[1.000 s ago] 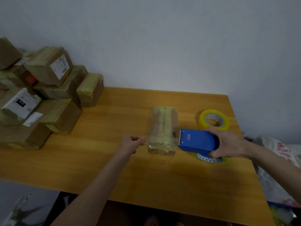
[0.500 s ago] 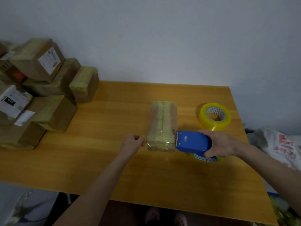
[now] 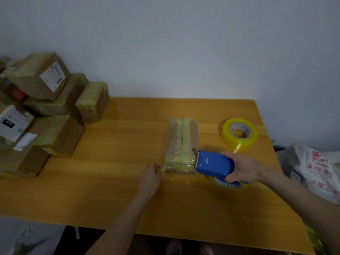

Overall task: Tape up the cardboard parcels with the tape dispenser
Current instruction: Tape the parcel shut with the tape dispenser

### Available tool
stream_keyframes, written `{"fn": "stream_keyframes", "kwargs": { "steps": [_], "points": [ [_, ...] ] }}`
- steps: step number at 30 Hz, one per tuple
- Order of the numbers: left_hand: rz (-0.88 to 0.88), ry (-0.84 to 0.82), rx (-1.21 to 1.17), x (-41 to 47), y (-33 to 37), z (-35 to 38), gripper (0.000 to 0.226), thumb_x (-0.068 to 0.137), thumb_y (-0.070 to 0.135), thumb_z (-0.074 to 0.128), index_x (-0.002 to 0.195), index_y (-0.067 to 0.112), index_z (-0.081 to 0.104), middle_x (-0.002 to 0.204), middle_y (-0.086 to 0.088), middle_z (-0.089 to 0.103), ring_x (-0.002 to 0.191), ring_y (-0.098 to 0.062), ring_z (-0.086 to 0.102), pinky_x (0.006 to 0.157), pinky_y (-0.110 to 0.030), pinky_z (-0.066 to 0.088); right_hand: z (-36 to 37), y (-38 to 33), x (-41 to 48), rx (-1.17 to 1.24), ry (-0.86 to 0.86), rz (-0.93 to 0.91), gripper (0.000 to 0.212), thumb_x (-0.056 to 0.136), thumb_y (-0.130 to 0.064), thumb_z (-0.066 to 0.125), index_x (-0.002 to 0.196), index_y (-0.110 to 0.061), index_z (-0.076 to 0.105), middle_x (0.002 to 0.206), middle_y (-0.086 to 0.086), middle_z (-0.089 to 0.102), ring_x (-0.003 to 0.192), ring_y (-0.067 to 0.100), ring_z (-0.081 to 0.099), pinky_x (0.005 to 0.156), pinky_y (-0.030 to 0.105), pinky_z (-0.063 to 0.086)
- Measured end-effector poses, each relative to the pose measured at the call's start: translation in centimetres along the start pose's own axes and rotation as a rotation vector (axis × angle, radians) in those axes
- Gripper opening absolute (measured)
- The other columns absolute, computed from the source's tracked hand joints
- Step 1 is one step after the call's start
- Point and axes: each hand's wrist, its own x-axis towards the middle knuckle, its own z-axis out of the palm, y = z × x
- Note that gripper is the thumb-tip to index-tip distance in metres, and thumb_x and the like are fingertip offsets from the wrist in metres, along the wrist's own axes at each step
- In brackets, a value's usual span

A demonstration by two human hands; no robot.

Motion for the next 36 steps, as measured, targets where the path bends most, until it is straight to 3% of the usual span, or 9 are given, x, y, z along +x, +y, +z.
{"fn": "stream_keyframes", "kwargs": {
  "steps": [4, 6, 7, 9, 11, 21, 27, 31, 36],
  "points": [
    [0.471, 0.378, 0.036, -0.6, 2.3, -2.1, 0.027, 0.087, -0.003, 0.059, 0.110, 0.007, 0.065, 0.106, -0.012, 0.062, 0.089, -0.027, 0.059, 0.072, -0.031, 0.047, 0.8, 0.3, 0.1, 0.031, 0.022, -0.023, 0.070, 0.068, -0.018, 0.078, 0.128, -0.031, 0.044, 0.106, -0.004, 0.060, 0.093, 0.014, 0.062, 0.080, 0.040, 0.056],
    [0.703, 0.190, 0.130, -1.0, 4.5, -1.8, 0.044, 0.088, -0.001, 0.057, 0.130, 0.012, 0.057, 0.130, -0.011, 0.057, 0.115, -0.029, 0.056, 0.094, -0.038, 0.049, 1.0, 0.3, 0.0, 0.007, 0.036, -0.039, 0.067, 0.068, -0.025, 0.079, 0.124, -0.034, 0.043, 0.105, -0.007, 0.060, 0.091, 0.011, 0.061, 0.078, 0.036, 0.056],
    [0.731, 0.062, 0.207, -1.3, 5.3, -1.2, 0.051, 0.095, 0.006, 0.050, 0.143, 0.017, 0.040, 0.147, -0.006, 0.041, 0.135, -0.025, 0.040, 0.112, -0.039, 0.034, 1.0, 0.3, -0.2, -0.015, 0.042, -0.047, 0.067, 0.068, -0.032, 0.081, 0.121, -0.038, 0.042, 0.104, -0.011, 0.059, 0.091, 0.009, 0.060, 0.077, 0.035, 0.055],
    [0.718, -0.059, 0.365, -1.3, 5.6, 0.3, 0.051, 0.104, 0.017, 0.030, 0.146, 0.026, 0.002, 0.154, 0.008, 0.001, 0.147, -0.015, 0.003, 0.120, -0.032, -0.003, 1.0, 0.4, -0.5, -0.055, 0.060, -0.068, 0.068, 0.066, -0.047, 0.081, 0.119, -0.044, 0.039, 0.102, -0.017, 0.057, 0.091, 0.006, 0.059, 0.075, 0.032, 0.053],
    [0.687, -0.063, 0.429, -1.0, 5.1, 1.0, 0.049, 0.106, 0.017, 0.023, 0.142, 0.030, -0.007, 0.151, 0.012, -0.009, 0.146, -0.012, -0.007, 0.118, -0.029, -0.011, 1.1, 0.6, -0.8, -0.095, 0.085, -0.073, 0.070, 0.067, -0.049, 0.078, 0.123, -0.043, 0.038, 0.102, -0.018, 0.057, 0.089, 0.006, 0.059, 0.073, 0.031, 0.053],
    [0.728, -0.053, 0.391, -0.3, 4.4, 0.5, 0.048, 0.104, 0.022, 0.030, 0.150, 0.026, 0.015, 0.158, 0.007, 0.012, 0.147, -0.013, 0.006, 0.113, -0.018, -0.013, -1.0, 3.7, -3.6, -0.147, 0.024, 0.012, 0.073, 0.069, -0.040, 0.073, 0.132, -0.041, 0.036, 0.096, -0.012, 0.059, 0.084, 0.009, 0.060, 0.075, 0.038, 0.055],
    [0.727, -0.020, 0.383, -0.3, 4.5, 1.1, 0.048, 0.105, 0.022, 0.028, 0.149, 0.030, 0.010, 0.157, 0.011, 0.008, 0.147, -0.010, 0.001, 0.108, -0.014, -0.020, -0.7, 1.8, -2.5, -0.376, -0.007, 0.050, 0.062, 0.071, -0.047, 0.069, 0.125, -0.036, 0.041, 0.082, -0.014, 0.052, 0.079, 0.012, 0.054, 0.054, 0.024, 0.038],
    [0.732, -0.029, 0.373, -0.1, 4.2, 1.2, 0.049, 0.105, 0.023, 0.027, 0.145, 0.033, 0.003, 0.155, 0.013, 0.003, 0.141, -0.002, -0.009, 0.106, -0.013, -0.024, -0.1, -0.2, -0.6, -0.443, -0.056, 0.085, 0.058, 0.069, -0.051, 0.067, 0.119, -0.033, 0.043, 0.087, -0.009, 0.057, 0.081, 0.018, 0.058, 0.059, 0.030, 0.046],
    [0.736, -0.023, 0.342, 0.0, 4.2, 1.4, 0.051, 0.103, 0.018, 0.037, 0.148, 0.029, 0.017, 0.157, 0.007, 0.017, 0.147, -0.013, 0.010, 0.113, -0.020, -0.011, -1.2, -2.9, 1.4, -0.476, -0.147, 0.091, 0.057, 0.067, -0.052, 0.067, 0.117, -0.034, 0.045, 0.085, -0.010, 0.055, 0.080, 0.019, 0.057, 0.059, 0.032, 0.045]
  ]
}}
